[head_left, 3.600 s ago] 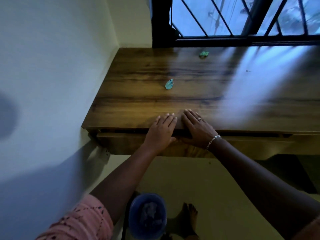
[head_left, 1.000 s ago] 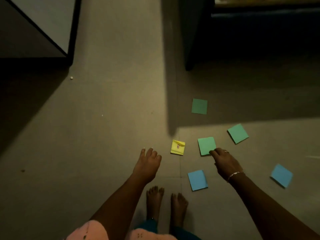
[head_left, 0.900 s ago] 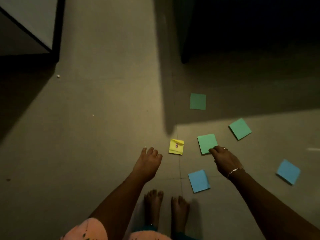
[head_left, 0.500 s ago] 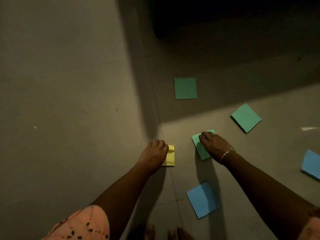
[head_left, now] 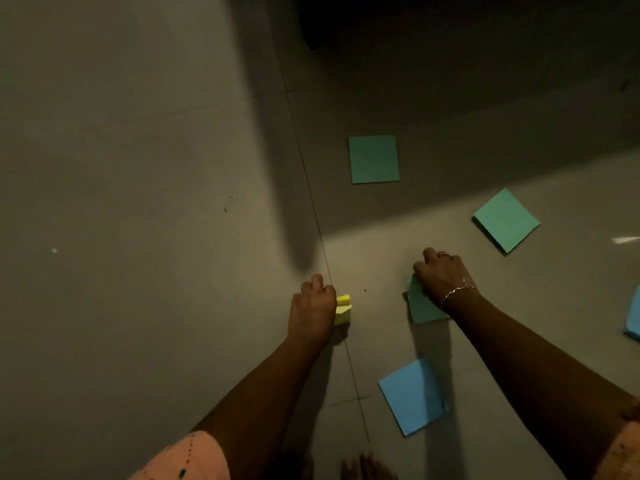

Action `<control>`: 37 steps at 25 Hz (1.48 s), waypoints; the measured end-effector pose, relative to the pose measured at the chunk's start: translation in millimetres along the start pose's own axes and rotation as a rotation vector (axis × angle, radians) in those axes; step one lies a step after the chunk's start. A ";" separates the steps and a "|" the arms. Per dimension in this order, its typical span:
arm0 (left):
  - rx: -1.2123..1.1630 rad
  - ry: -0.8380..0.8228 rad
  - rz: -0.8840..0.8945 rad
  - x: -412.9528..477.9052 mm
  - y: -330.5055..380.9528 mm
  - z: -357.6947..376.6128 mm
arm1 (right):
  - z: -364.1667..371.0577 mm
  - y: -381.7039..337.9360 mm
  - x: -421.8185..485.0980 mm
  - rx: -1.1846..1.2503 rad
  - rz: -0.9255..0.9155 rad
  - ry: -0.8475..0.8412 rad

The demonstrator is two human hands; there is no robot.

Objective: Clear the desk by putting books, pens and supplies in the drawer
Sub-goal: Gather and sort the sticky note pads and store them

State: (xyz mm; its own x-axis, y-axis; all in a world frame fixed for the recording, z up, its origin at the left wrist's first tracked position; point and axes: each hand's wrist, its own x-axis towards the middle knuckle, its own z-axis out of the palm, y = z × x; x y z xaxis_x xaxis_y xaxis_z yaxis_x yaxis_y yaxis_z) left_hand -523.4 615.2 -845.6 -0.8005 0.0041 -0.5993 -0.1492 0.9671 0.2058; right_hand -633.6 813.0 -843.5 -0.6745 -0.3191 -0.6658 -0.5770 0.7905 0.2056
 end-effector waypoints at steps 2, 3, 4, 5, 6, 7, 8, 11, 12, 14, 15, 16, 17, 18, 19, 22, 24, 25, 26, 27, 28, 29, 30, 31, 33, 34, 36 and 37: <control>-0.131 0.044 -0.112 -28.6 -4.1 -15.7 | -9.7 3.7 -29.5 0.089 0.041 -0.011; -0.196 0.072 -0.168 -46.6 -6.1 -28.0 | -21.2 4.6 -49.6 0.142 0.063 -0.015; -0.262 0.093 -0.219 -66.1 -6.3 -42.1 | -33.2 5.3 -70.0 0.195 0.085 0.000; -0.319 0.111 -0.264 -85.5 -6.7 -55.1 | -46.4 5.3 -90.0 0.254 0.112 0.013; -0.375 0.123 -0.317 -110.4 -7.5 -73.7 | -64.4 3.5 -112.0 0.322 0.132 0.022; -0.429 0.143 -0.368 -135.5 -8.0 -91.8 | -84.7 1.0 -134.1 0.391 0.156 0.030; -0.484 0.164 -0.412 -161.7 -8.7 -108.8 | -106.1 -1.8 -156.5 0.455 0.177 0.053; -0.637 0.232 -0.502 -245.0 -16.8 -173.1 | -190.2 -12.5 -229.2 0.573 0.173 0.149; -0.668 0.254 -0.521 -269.8 -19.8 -195.4 | -218.3 -17.3 -250.3 0.596 0.155 0.189; -0.721 0.340 -0.556 -323.4 -24.0 -246.2 | -279.0 -28.5 -294.5 0.645 0.100 0.269; -0.759 0.405 -0.572 -354.0 -25.8 -275.0 | -311.3 -36.5 -319.0 0.671 0.050 0.304; -0.802 0.489 -0.580 -383.6 -28.3 -304.2 | -341.8 -44.8 -340.5 0.700 0.000 0.354; -0.843 0.579 -0.592 -412.3 -30.8 -332.7 | -372.8 -53.3 -360.3 0.715 -0.050 0.405; -0.878 0.659 -0.605 -440.6 -34.3 -355.6 | -401.9 -62.6 -378.5 0.708 -0.096 0.430; -0.902 0.732 -0.631 -468.9 -37.7 -376.3 | -431.1 -72.3 -397.3 0.708 -0.134 0.441; -0.969 0.896 -0.749 -556.0 -55.8 -413.6 | -496.3 -117.6 -445.0 0.769 -0.285 0.498; -1.002 0.893 -0.800 -583.7 -58.3 -423.0 | -512.6 -133.5 -458.9 0.816 -0.296 0.522; -1.039 0.961 -0.866 -623.6 -69.9 -425.0 | -526.5 -161.5 -477.2 0.809 -0.397 0.560; -1.078 1.028 -0.927 -660.2 -84.4 -422.3 | -537.8 -190.7 -496.4 0.814 -0.498 0.555; -1.124 1.083 -0.988 -695.3 -98.5 -417.3 | -548.6 -220.9 -513.7 0.807 -0.587 0.543; -1.170 1.131 -1.045 -731.8 -112.6 -409.3 | -557.7 -254.2 -533.5 0.787 -0.665 0.531; -1.212 1.171 -1.079 -765.3 -125.3 -400.5 | -563.9 -284.6 -553.6 0.768 -0.741 0.522; -1.254 1.210 -1.097 -797.8 -136.6 -390.8 | -565.7 -313.0 -574.7 0.750 -0.805 0.513; -1.290 1.270 -1.130 -837.3 -147.6 -379.4 | -564.6 -347.2 -596.8 0.738 -0.880 0.507; -1.307 1.413 -1.200 -916.1 -165.4 -357.2 | -563.3 -414.3 -644.8 0.731 -1.019 0.449; -1.313 1.479 -1.241 -954.1 -172.7 -346.0 | -563.8 -446.8 -670.6 0.722 -1.081 0.402; -1.331 1.584 -1.345 -1024.4 -185.1 -317.1 | -562.7 -512.7 -721.2 0.715 -1.188 0.333; -1.338 1.627 -1.388 -1053.3 -191.4 -303.0 | -563.1 -541.3 -743.5 0.722 -1.226 0.308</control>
State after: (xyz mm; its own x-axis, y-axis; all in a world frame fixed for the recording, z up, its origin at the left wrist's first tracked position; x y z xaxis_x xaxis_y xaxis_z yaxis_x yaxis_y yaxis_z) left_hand 172.5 348.7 -19.4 0.4739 -0.8708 -0.1312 -0.3023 -0.3008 0.9045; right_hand -79.2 328.0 -55.9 -0.0625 -0.9972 0.0414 -0.5614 0.0008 -0.8275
